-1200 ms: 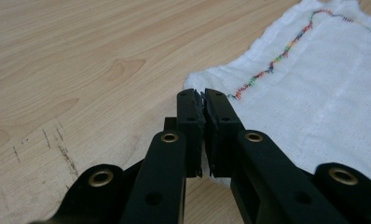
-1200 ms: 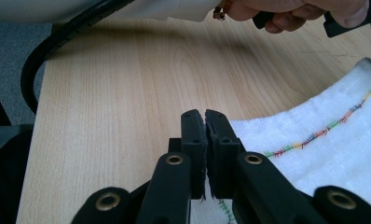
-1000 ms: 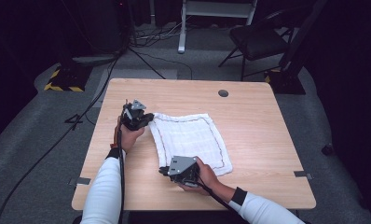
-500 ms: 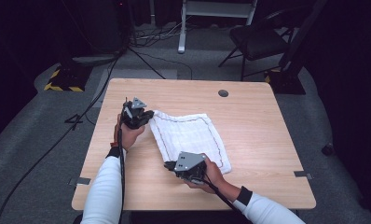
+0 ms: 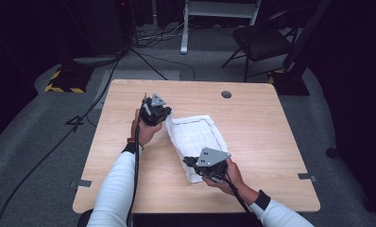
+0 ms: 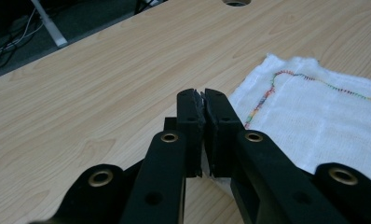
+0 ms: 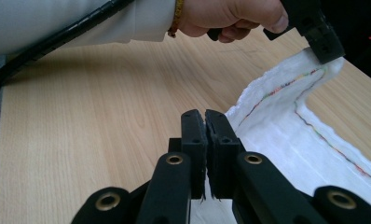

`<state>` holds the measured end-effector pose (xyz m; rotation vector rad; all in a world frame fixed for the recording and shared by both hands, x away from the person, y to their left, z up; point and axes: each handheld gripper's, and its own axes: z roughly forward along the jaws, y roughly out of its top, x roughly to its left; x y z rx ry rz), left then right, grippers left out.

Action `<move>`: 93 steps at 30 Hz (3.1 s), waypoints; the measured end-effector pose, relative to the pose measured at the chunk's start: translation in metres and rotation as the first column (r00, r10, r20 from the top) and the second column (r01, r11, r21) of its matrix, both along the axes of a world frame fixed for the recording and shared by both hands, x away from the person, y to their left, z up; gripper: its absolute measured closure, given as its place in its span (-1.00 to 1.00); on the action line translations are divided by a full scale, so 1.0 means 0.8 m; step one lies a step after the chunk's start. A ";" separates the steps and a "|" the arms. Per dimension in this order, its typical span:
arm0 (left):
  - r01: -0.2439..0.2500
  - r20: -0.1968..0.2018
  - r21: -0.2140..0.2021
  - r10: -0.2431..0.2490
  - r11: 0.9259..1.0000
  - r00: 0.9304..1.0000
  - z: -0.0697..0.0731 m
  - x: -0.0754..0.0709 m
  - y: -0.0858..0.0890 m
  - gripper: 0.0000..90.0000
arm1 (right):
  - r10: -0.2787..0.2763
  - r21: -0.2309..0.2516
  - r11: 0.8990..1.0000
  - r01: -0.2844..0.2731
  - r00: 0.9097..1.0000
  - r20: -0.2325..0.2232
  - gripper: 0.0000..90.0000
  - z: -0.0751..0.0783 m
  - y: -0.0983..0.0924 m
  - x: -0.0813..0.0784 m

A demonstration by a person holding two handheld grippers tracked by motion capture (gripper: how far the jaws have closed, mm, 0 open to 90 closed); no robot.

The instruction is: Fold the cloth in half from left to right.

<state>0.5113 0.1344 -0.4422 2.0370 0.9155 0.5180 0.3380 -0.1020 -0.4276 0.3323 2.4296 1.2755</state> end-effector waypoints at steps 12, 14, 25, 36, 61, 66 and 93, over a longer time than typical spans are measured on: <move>0.024 0.003 0.014 -0.024 1.000 1.000 0.003 0.015 -0.044 0.90 | -0.071 -0.001 0.998 0.071 0.997 -0.018 0.93 0.001 -0.047 0.005; 0.030 0.003 0.015 -0.030 0.999 1.000 0.003 0.016 -0.050 0.90 | -0.084 0.002 0.996 0.084 0.996 -0.017 0.93 0.001 -0.055 0.006; 0.071 0.009 0.034 -0.071 0.997 0.997 0.008 0.027 -0.092 0.90 | -0.150 -0.013 0.989 0.150 0.988 -0.023 0.93 -0.002 -0.096 0.005; 0.113 -0.008 0.076 -0.113 0.991 0.994 -0.002 0.043 -0.148 0.90 | -0.207 -0.041 0.978 0.205 0.977 -0.045 0.93 -0.013 -0.130 0.009; 0.158 0.030 0.122 -0.163 0.980 0.986 0.014 0.020 -0.173 0.35 | -0.319 -0.169 0.939 0.298 0.940 -0.117 0.62 -0.050 -0.163 0.016; 0.146 0.002 0.052 -0.146 0.988 0.989 0.027 -0.001 -0.150 -0.16 | -0.352 -0.156 0.930 0.333 0.928 -0.119 0.48 -0.046 -0.177 0.019; 0.395 -0.202 0.173 -0.360 0.902 0.911 -0.060 -0.144 -0.125 -0.52 | -0.316 -0.186 0.942 0.279 0.925 -0.212 -0.03 -0.074 -0.181 0.067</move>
